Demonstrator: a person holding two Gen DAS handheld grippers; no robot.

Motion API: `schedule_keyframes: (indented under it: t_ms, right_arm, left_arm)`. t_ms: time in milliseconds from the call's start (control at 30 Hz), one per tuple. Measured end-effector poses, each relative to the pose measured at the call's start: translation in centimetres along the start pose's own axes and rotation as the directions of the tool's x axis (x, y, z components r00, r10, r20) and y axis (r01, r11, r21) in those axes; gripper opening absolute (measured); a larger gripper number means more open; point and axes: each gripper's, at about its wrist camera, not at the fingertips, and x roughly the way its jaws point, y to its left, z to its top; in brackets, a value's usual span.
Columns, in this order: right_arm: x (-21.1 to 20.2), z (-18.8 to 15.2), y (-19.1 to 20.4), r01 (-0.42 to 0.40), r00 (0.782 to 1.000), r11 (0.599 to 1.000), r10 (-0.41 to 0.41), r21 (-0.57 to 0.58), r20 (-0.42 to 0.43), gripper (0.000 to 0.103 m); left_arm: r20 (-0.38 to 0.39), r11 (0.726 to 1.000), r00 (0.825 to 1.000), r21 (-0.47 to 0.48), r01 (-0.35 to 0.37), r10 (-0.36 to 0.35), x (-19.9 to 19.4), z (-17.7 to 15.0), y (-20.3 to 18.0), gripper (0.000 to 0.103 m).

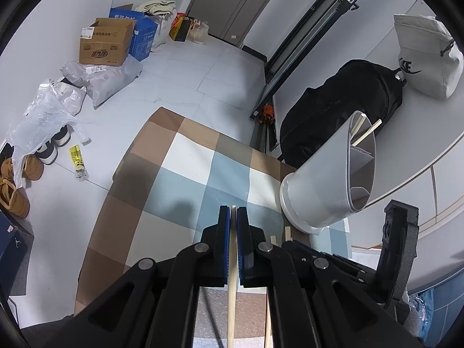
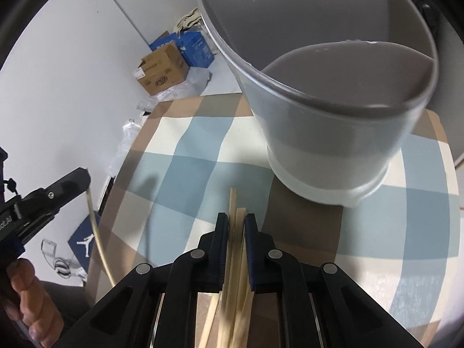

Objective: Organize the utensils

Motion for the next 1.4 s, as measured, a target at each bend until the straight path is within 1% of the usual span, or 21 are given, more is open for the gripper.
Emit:
schedule_keyframes:
  t_ms: [133,200,267,367,433,467,533,633,700,733,767,800,833,933,1000,1033,1100,1267,1367,1400]
  right_arm:
    - [1.1,-0.6,-0.3,0.011,0.999,1.0,-0.01,0.014,-0.053,0.011]
    - [1.0,-0.8,-0.2,0.014,0.999,1.0,-0.014,0.01,-0.045,0.013]
    - [1.1,-0.7,-0.2,0.022,0.998,1.0,-0.022,0.006,-0.052,0.013]
    - [1.2,-0.5,0.3,0.055,0.997,0.998,-0.057,-0.037,-0.051,0.014]
    - [1.6,-0.2,0.9,0.075,0.996,0.994,-0.079,-0.074,-0.052,0.02]
    - [1.7,0.0,1.1,0.079,0.995,0.993,-0.084,-0.087,-0.056,0.021]
    - [1.9,0.3,1.3,0.101,0.992,0.988,-0.108,-0.114,-0.059,0.022]
    - [2.0,0.7,1.5,0.114,0.99,0.984,-0.124,-0.137,-0.064,0.023]
    - [2.2,1.0,1.6,0.122,0.989,0.982,-0.133,-0.147,-0.067,0.023]
    - [2.2,1.1,1.6,0.125,0.988,0.981,-0.136,-0.148,-0.066,0.022]
    - [2.2,1.1,1.5,0.121,0.989,0.982,-0.131,-0.144,-0.065,0.019]
    - [2.1,1.1,1.4,0.117,0.99,0.983,-0.127,-0.139,-0.067,0.011]
    - [2.1,1.0,1.2,0.117,0.99,0.984,-0.127,-0.132,-0.063,0.011]
    - [1.3,1.0,1.1,0.082,0.996,0.991,-0.085,-0.109,-0.028,0.011]
    - [0.5,1.0,1.2,0.075,0.997,0.992,-0.075,-0.098,-0.002,0.011]
    - [-0.2,1.1,1.2,0.057,0.998,0.995,-0.056,-0.086,0.016,0.011]
    - [-1.7,1.1,1.3,0.047,0.998,0.996,-0.043,-0.08,0.056,0.011]
    - [-5.7,1.1,2.2,0.02,0.987,0.994,-0.002,-0.112,0.161,0.011]
    - [-7.5,1.0,2.4,0.018,0.977,0.989,0.013,-0.144,0.214,0.011]
    - [-7.9,0.9,2.3,0.03,0.974,0.988,0.004,-0.15,0.228,0.011]
  left_arm:
    - [-0.003,1.0,1.0,0.0,-0.001,0.001,0.1,-0.1,-0.2,0.0]
    - [-0.004,1.0,1.0,0.002,-0.005,0.005,0.1,-0.2,-0.2,0.0]
    - [-0.001,1.0,1.0,0.003,-0.006,0.006,0.0,-0.3,-0.2,0.0]
    - [-0.003,1.0,1.0,0.003,-0.008,0.008,0.1,-0.2,-0.3,0.0]
    - [-0.002,1.0,1.0,0.005,-0.009,0.009,0.1,-0.2,-0.3,0.0]
    - [-0.002,1.0,1.0,0.005,-0.009,0.009,0.1,-0.2,-0.3,0.0]
    - [-0.001,1.0,1.0,0.005,-0.008,0.008,0.1,-0.2,-0.2,0.0]
    - [-0.003,1.0,1.0,0.003,-0.004,0.004,0.1,-0.1,-0.2,0.0]
    - [0.0,1.0,1.0,0.005,-0.007,0.007,0.0,-0.1,-0.2,0.0]
    - [-0.001,1.0,1.0,0.003,-0.004,0.004,0.0,0.0,-0.1,0.0]
    - [-0.001,1.0,1.0,0.002,-0.002,0.002,0.1,0.0,-0.2,0.0]
    - [-0.001,1.0,1.0,0.003,-0.002,0.002,0.1,0.0,-0.1,0.0]
    - [0.001,1.0,1.0,0.002,-0.002,0.002,0.0,0.1,-0.1,0.0]
    - [0.004,1.0,1.0,0.001,0.007,-0.007,-0.1,0.1,-0.1,0.0]
    - [0.008,1.0,1.0,0.005,0.006,-0.006,-0.2,0.1,-0.3,0.0]
    - [0.009,1.0,1.0,0.009,0.011,-0.011,-0.3,0.1,-0.4,0.0]
    - [0.016,1.0,1.0,0.021,0.013,-0.014,-0.5,0.1,-0.7,0.0]
    - [0.049,0.996,0.998,0.077,0.043,-0.047,-1.8,-0.1,-2.0,0.0]
    - [0.07,0.993,0.996,0.112,0.045,-0.053,-2.3,-0.4,-2.8,0.0]
    - [0.073,0.992,0.996,0.12,0.044,-0.053,-2.3,-0.5,-3.0,0.0]
